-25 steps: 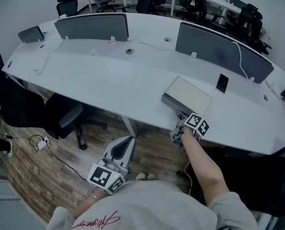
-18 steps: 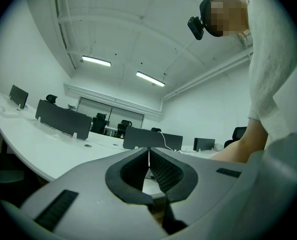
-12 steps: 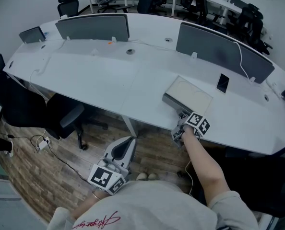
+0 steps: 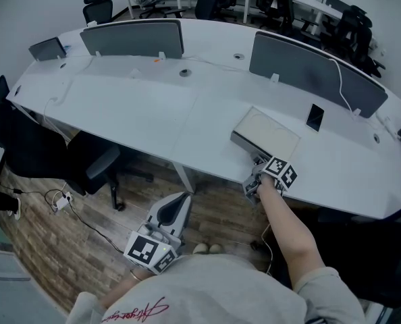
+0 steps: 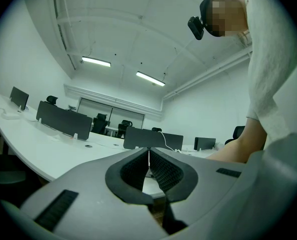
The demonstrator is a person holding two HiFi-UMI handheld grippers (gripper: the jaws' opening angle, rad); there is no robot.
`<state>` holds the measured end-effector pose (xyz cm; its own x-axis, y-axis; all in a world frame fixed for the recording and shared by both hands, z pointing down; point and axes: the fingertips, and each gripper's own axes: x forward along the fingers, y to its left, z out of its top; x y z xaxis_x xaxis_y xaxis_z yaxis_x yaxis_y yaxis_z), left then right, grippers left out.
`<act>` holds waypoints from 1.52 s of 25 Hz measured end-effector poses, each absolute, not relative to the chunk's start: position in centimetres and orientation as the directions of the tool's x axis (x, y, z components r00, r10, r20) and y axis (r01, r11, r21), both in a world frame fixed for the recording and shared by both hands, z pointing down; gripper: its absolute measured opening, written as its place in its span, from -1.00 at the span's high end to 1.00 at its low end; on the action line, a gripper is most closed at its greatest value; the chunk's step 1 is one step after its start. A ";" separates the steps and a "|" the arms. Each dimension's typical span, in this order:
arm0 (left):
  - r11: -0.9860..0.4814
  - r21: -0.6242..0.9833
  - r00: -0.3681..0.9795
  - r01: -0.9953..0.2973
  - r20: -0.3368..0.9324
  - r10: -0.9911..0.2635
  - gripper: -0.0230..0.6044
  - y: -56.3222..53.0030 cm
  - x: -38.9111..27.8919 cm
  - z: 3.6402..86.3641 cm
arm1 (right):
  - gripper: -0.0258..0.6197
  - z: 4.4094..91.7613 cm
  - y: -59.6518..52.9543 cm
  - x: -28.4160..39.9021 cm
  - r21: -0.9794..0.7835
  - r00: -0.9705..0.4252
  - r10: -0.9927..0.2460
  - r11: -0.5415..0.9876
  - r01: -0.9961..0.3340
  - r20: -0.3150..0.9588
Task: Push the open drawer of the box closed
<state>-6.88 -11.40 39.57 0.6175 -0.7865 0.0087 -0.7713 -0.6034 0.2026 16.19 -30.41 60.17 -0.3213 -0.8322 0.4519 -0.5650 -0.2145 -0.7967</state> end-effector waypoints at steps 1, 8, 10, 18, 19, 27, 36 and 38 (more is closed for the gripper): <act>-0.603 0.202 0.617 -0.771 0.009 -0.787 0.87 -11.4 -6.9 39.6 | 0.70 60.2 -30.5 16.2 -0.797 -0.319 -0.833 -0.216 -0.564 0.452; -0.599 0.207 0.613 -0.774 0.010 -0.790 0.87 -11.2 -6.8 39.5 | 0.70 60.2 -30.6 16.4 -0.798 -0.318 -0.833 -0.219 -0.561 0.452; -0.599 0.210 0.614 -0.773 0.010 -0.789 0.87 -11.1 -6.7 39.5 | 0.70 60.2 -30.6 16.6 -0.799 -0.318 -0.834 -0.220 -0.560 0.452; -0.590 0.206 0.605 -0.781 0.013 -0.796 0.87 -11.0 -6.7 39.5 | 0.70 60.2 -30.9 16.8 -0.802 -0.314 -0.837 -0.222 -0.555 0.449; -0.590 0.206 0.605 -0.781 0.013 -0.796 0.87 -11.0 -6.7 39.5 | 0.70 60.2 -30.9 16.8 -0.802 -0.314 -0.837 -0.222 -0.554 0.449; -0.590 0.192 0.604 -0.784 0.015 -0.797 0.87 -10.7 -6.6 39.3 | 0.70 60.2 -31.1 16.8 -0.807 -0.316 -0.839 -0.220 -0.547 0.443; -0.570 0.185 0.585 -0.800 0.035 -0.810 0.87 -10.1 -7.7 39.7 | 0.70 60.3 -31.3 17.1 -0.819 -0.298 -0.850 -0.233 -0.525 0.434; -0.571 0.186 0.586 -0.799 0.033 -0.809 0.87 -10.0 -7.7 39.7 | 0.70 60.3 -31.2 17.0 -0.824 -0.302 -0.852 -0.230 -0.518 0.428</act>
<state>-7.70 -10.02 39.70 0.5863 -0.8094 0.0327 -0.7992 -0.5714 0.1865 16.98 -31.22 60.29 -0.3015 -0.8520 0.4279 -0.5185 -0.2301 -0.8235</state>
